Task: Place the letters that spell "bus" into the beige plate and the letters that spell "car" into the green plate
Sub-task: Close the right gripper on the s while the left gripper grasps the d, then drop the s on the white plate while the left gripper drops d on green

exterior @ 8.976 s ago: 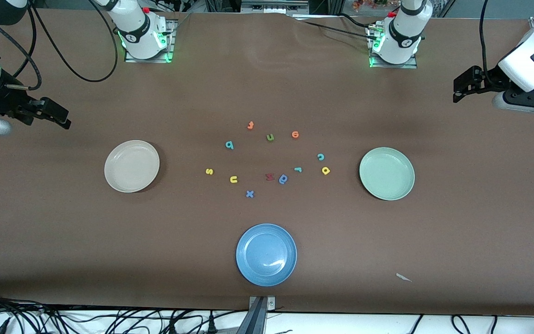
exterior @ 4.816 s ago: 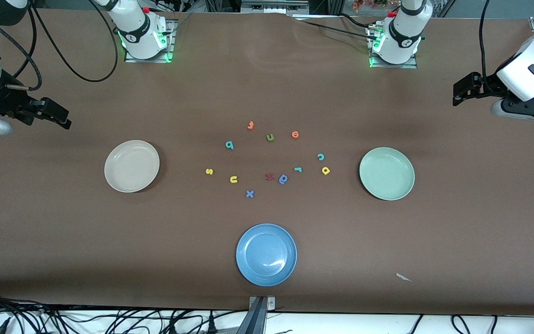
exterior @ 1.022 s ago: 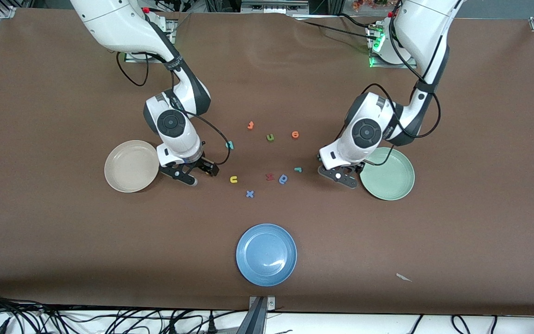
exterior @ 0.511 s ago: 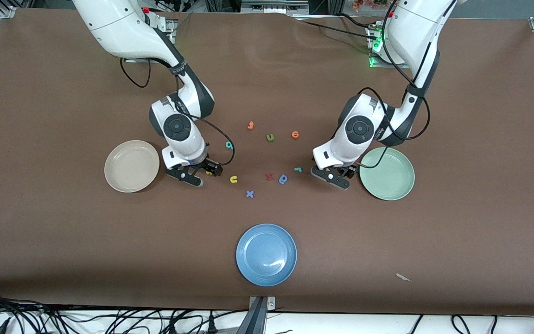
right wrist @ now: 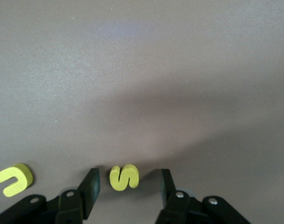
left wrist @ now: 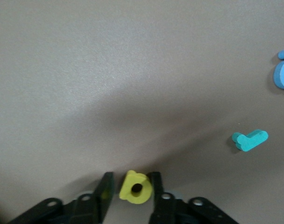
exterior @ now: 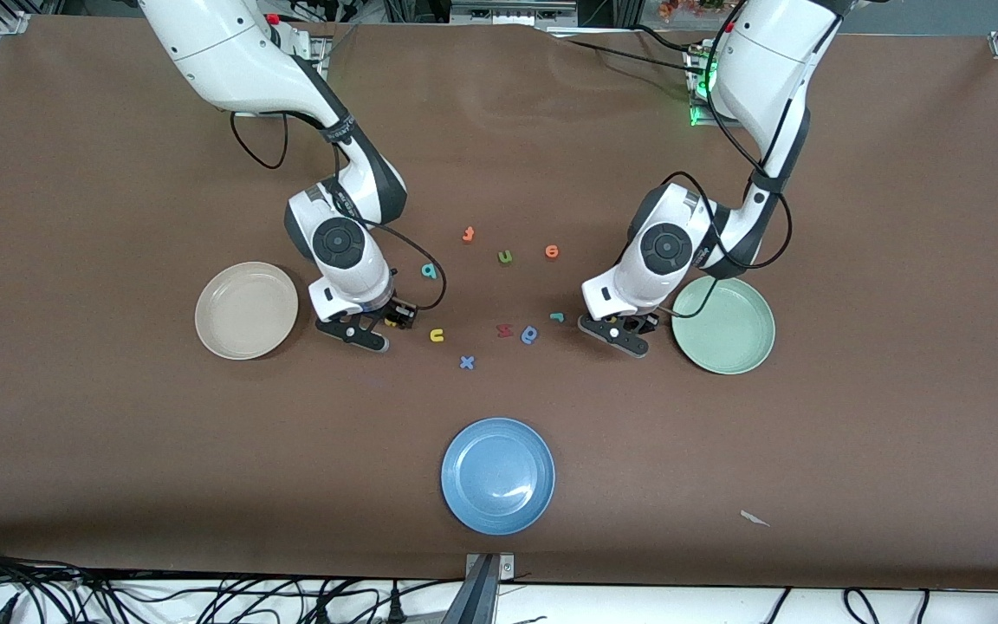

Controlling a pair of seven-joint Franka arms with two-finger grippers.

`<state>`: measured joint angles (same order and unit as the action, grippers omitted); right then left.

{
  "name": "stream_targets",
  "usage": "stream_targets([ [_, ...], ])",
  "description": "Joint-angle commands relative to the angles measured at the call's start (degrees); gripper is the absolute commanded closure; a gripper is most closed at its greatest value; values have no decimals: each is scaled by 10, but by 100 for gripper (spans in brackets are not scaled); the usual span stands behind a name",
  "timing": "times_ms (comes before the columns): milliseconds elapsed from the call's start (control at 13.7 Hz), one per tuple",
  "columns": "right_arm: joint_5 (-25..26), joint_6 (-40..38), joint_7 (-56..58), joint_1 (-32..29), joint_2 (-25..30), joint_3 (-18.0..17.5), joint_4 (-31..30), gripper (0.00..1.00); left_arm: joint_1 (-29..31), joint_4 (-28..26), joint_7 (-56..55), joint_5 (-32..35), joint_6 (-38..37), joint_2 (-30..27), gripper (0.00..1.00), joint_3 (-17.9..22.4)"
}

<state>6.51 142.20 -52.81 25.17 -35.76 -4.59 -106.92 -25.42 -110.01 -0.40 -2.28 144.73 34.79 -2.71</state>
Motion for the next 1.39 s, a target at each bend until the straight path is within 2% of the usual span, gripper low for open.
stream_targets([
  [0,3,-10,9,-1,-9,-2,14,47,-3,-2,5,7,1,-2,87,-3],
  [146,3,-10,9,-1,-10,-2,14,53,2,0,5,9,-22,-22,88,-3],
  [438,3,-6,8,-1,-17,-2,15,62,27,3,14,12,-128,-83,87,2],
  [584,2,-5,7,-1,-18,-2,15,68,78,3,91,11,-135,-84,86,2],
  [730,1,-6,8,-1,-18,-3,15,81,122,3,180,10,-133,-75,86,1],
  [876,0,-7,9,-1,-17,-5,16,84,142,2,190,11,-131,-64,84,1],
  [949,0,-14,10,-6,-16,-5,25,85,143,3,191,12,-131,-57,79,2],
  [1022,0,-25,11,-6,-15,-6,30,87,143,3,195,12,-131,-57,51,2],
  [1095,0,-40,11,-6,-15,-6,43,87,138,4,190,11,-131,-57,1,2],
  [1314,0,-120,27,-9,-8,-4,86,90,135,8,184,10,-136,-64,1,-4],
])
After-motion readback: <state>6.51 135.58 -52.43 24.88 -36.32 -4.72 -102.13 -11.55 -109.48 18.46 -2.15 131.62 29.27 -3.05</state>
